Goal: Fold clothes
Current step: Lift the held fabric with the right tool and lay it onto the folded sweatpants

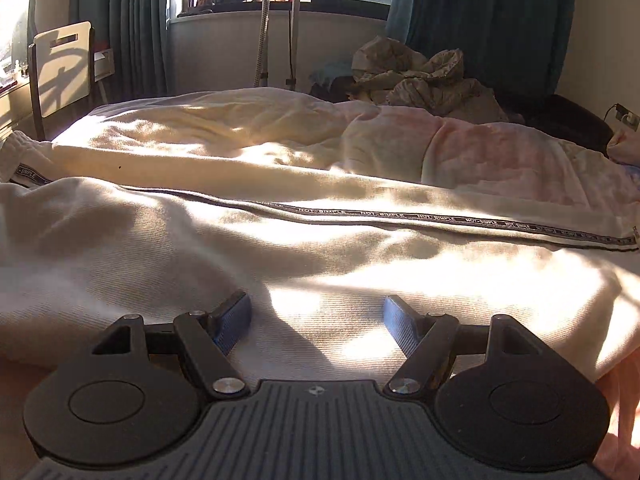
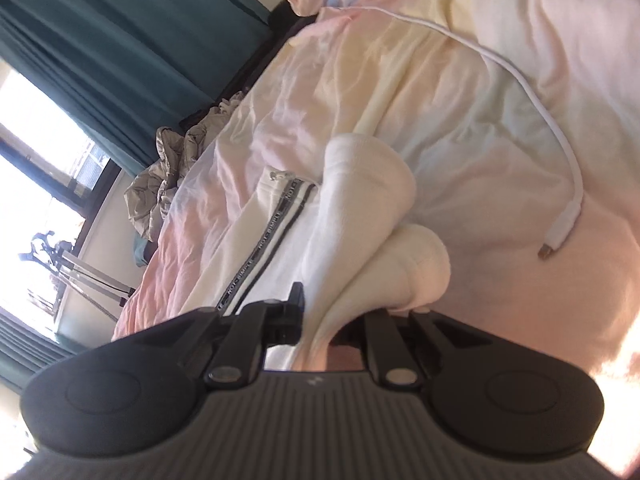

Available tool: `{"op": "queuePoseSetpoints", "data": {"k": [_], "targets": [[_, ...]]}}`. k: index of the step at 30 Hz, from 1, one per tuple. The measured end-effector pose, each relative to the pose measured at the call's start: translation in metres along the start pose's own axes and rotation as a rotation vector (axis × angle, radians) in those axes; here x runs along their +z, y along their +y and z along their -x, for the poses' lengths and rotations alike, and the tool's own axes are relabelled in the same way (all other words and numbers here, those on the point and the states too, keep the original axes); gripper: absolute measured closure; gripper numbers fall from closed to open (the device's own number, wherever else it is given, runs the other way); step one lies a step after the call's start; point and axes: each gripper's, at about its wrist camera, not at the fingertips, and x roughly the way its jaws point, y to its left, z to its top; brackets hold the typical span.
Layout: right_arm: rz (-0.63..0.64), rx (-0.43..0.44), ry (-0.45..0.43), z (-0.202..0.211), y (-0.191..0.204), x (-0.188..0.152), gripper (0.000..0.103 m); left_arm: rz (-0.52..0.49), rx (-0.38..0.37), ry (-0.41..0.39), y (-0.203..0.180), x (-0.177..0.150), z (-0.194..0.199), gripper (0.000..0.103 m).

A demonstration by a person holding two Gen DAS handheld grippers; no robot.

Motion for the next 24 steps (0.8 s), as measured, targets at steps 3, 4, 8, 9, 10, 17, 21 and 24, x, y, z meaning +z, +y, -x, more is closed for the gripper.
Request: {"op": "queuePoseSetpoints", "data": {"k": [3,4,8,9,10,17,21,24], "targets": [[0.13,-0.006,-0.084,0.012,0.032,-0.002,0.092,0.001,-0.012,0.0,0.002,0.001,0.0,0.026],[0.161,0.0,-0.114,0.017,0.043,-0.003,0.092,0.006,-0.018,0.001,0.003,0.002,0.0,0.026],[0.304,0.051,-0.235,0.037,0.098,-0.012,0.093,0.026,-0.043,0.005,0.008,0.005,0.002,0.026],[0.354,0.071,-0.262,0.043,0.114,-0.017,0.093,0.029,-0.046,0.002,0.01,0.006,0.003,0.026],[0.407,0.097,-0.289,0.049,0.131,-0.024,0.093,0.036,-0.051,-0.003,0.011,0.007,0.005,0.026],[0.71,0.336,-0.323,0.075,0.227,-0.115,0.093,0.122,-0.045,-0.083,0.042,0.021,0.026,0.026],[0.849,0.434,-0.212,0.069,0.248,-0.188,0.093,0.194,-0.04,-0.131,0.071,0.027,0.038,0.026],[1.042,0.453,-0.065,0.057,0.246,-0.255,0.093,0.219,-0.028,-0.129,0.083,0.03,0.038,0.026]]}}
